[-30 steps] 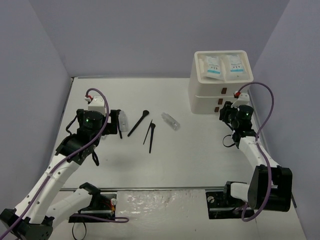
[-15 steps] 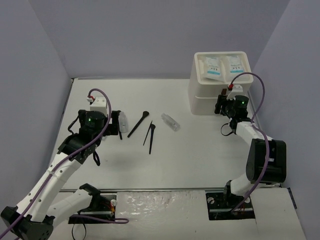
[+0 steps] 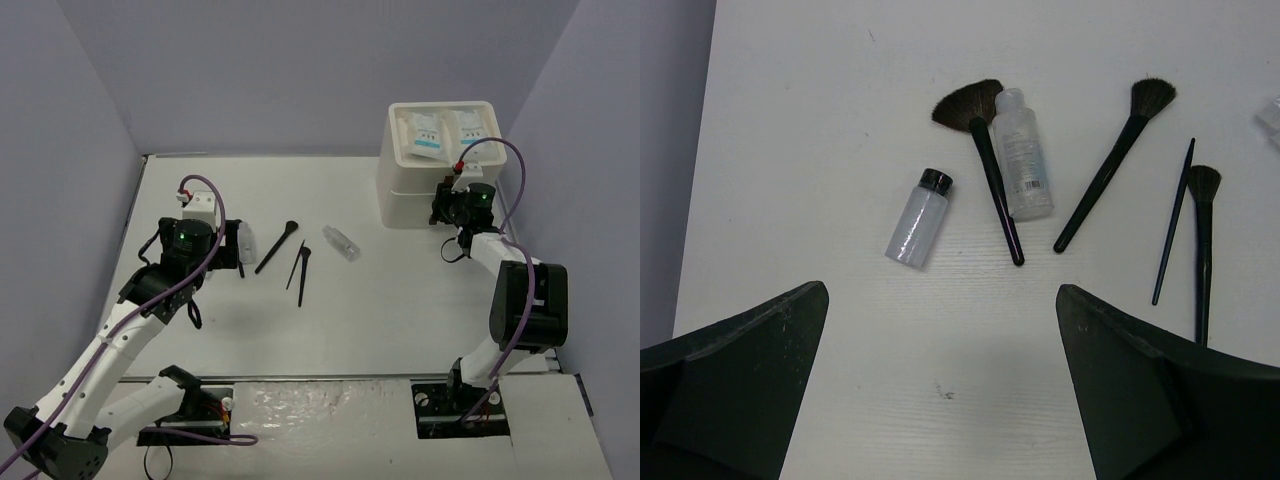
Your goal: Organize the makeup
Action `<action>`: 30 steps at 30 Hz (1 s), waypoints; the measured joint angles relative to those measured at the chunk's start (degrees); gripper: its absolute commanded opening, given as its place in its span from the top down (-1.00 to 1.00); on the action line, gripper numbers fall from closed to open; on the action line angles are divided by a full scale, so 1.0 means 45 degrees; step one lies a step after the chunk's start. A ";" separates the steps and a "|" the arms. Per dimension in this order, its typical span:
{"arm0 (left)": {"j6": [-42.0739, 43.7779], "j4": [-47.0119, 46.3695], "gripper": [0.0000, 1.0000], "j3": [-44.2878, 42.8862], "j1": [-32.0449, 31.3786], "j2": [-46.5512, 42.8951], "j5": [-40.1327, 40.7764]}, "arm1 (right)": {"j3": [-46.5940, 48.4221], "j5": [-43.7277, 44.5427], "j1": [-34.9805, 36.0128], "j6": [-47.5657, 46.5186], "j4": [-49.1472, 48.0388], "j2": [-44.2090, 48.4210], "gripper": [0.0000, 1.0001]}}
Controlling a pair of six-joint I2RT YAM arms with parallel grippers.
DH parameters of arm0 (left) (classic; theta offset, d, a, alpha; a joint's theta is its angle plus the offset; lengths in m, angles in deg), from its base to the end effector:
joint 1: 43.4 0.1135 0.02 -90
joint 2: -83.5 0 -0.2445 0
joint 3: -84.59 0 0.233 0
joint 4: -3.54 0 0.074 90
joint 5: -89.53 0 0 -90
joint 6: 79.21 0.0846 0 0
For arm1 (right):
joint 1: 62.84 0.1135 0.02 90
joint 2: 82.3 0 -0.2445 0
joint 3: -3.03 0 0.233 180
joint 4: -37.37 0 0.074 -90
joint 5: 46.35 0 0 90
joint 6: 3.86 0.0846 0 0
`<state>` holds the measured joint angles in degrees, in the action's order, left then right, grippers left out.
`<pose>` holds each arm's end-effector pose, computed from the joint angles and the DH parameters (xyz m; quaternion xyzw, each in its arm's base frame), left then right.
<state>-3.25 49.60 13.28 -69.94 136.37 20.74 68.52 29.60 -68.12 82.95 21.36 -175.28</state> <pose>0.2185 -0.0749 0.3113 -0.0032 0.8462 -0.0289 0.5320 0.3926 -0.0157 0.2191 -0.0634 0.7698 0.0481 0.6334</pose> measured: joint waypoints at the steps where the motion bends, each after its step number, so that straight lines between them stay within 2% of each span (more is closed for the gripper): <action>1: 0.0000 0.0000 -0.94 0.0000 0.0000 0.0005 0.0000 | 0.0049 -0.0001 0.0000 -0.0006 0.0004 -0.0040 0.16; 6: 0.0000 0.0000 -0.94 0.0000 0.0000 0.0043 0.0000 | 0.0126 -0.0024 0.0000 -0.0026 -0.0005 -0.0127 0.38; 10: 0.0000 -0.0005 -0.94 0.0000 0.0000 0.0066 0.0000 | 0.0126 -0.0152 0.0027 -0.0025 -0.0006 -0.0127 0.65; 17: 0.0000 0.0000 -0.94 0.0000 0.0000 0.0066 -0.0005 | 0.0126 -0.0226 0.0125 -0.0066 0.0030 -0.0099 1.00; 25: 0.0000 0.0000 -0.94 0.0000 0.0009 0.0061 -0.0010 | 0.0110 -0.0058 0.0194 -0.0026 0.0287 0.0149 1.00; 30: 0.0000 0.0000 -0.94 0.0000 0.0010 0.0039 -0.0036 | -0.0616 0.0151 0.0194 0.0156 0.0424 0.1097 1.00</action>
<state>-3.25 49.60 13.28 -69.90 136.55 20.58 65.75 30.28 -67.24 83.65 23.27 -170.34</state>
